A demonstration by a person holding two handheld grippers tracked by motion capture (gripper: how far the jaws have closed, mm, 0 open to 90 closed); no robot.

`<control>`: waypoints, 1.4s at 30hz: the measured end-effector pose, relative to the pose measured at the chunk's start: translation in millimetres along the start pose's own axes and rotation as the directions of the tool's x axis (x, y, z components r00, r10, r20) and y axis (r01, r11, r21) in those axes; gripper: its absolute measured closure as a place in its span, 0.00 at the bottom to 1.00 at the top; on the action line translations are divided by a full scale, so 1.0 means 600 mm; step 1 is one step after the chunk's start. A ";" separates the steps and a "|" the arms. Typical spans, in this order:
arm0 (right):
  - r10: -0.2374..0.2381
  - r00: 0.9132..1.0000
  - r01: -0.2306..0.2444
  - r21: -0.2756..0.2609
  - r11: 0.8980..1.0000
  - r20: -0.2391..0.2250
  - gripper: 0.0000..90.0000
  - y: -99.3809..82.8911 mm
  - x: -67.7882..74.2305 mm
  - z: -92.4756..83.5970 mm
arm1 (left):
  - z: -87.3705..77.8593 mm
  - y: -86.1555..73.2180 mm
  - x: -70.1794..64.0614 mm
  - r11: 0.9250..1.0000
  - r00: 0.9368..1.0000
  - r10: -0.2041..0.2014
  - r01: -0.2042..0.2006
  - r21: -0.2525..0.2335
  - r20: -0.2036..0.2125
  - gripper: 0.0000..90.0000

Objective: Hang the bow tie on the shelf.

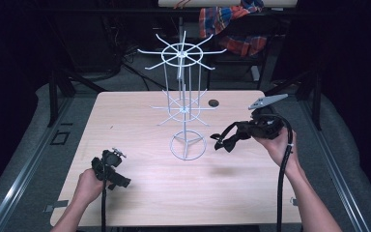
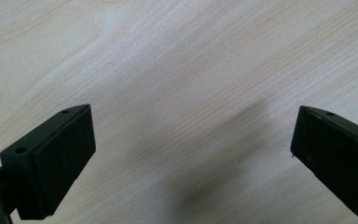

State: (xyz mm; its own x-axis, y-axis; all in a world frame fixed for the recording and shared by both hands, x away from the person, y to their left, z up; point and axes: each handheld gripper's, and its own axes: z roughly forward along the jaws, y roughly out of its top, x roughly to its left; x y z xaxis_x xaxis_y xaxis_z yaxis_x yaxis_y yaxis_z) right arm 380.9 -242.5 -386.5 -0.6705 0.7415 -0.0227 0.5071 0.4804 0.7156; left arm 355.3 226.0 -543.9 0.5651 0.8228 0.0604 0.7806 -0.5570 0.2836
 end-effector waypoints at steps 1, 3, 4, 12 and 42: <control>0.000 1.000 0.001 -0.003 1.000 0.001 0.95 0.002 -0.001 0.000 | 0.000 0.000 0.000 1.000 1.000 0.000 0.000 0.001 0.000 0.00; -0.002 1.000 0.002 -0.009 1.000 0.001 0.95 0.004 -0.002 0.000 | 0.000 0.000 0.000 1.000 1.000 0.000 0.000 0.001 0.000 0.00; -0.005 1.000 0.005 -0.014 1.000 0.005 0.95 0.008 -0.003 0.000 | 0.000 0.000 0.000 1.000 1.000 0.001 -0.001 0.001 0.000 0.00; -0.007 1.000 0.008 -0.020 1.000 0.014 0.96 0.024 -0.008 0.000 | 0.000 0.000 0.000 1.000 1.000 0.002 -0.002 0.002 0.000 0.00; -0.035 0.999 0.035 -0.043 0.998 -0.002 0.96 0.081 -0.020 0.022 | 0.002 0.002 -0.001 1.000 1.000 0.005 -0.005 0.003 0.003 0.00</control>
State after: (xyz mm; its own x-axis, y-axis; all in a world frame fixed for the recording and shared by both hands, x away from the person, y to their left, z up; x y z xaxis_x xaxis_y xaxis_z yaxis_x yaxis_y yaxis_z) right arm 420.8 -221.6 -360.7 -0.6891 0.7232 -0.0459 0.4600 0.4854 0.7435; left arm 356.2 224.5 -544.6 0.5697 0.8197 0.0586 0.7787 -0.5613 0.2803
